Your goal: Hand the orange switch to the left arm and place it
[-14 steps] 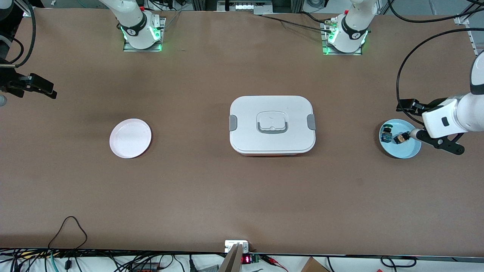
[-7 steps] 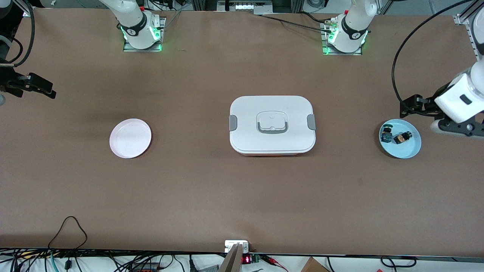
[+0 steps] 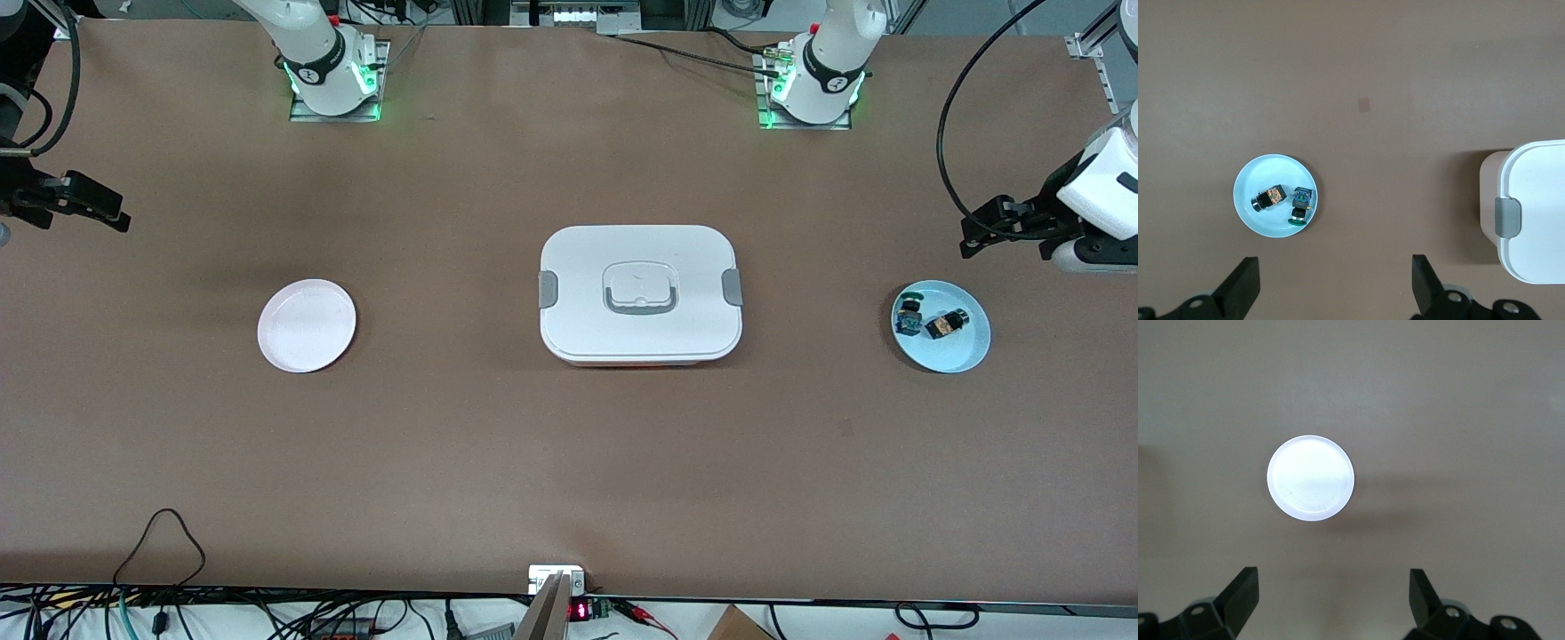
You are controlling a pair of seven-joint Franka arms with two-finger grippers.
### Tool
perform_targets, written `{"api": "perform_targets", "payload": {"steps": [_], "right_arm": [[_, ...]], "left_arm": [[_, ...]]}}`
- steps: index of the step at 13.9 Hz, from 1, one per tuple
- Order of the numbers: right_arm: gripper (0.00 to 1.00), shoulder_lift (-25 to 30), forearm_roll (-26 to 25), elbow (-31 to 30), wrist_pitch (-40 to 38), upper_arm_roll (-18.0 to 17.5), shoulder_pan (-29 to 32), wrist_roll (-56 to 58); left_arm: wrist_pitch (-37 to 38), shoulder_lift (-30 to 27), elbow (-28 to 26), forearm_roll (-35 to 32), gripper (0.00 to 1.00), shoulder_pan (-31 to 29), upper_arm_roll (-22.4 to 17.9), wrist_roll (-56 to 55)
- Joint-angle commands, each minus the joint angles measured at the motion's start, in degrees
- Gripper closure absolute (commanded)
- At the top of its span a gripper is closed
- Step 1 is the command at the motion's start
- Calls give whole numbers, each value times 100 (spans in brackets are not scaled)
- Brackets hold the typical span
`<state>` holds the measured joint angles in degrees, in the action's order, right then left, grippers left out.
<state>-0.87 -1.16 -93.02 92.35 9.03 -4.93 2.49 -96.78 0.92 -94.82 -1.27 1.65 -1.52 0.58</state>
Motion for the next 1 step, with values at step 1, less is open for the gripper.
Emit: {"api": "perform_targets", "payload": {"steps": [1], "right_arm": [[0,8,37,109,-129,2,-17,6]], "left_arm": [[379,31,245,101,0,37,-50,-40]]}}
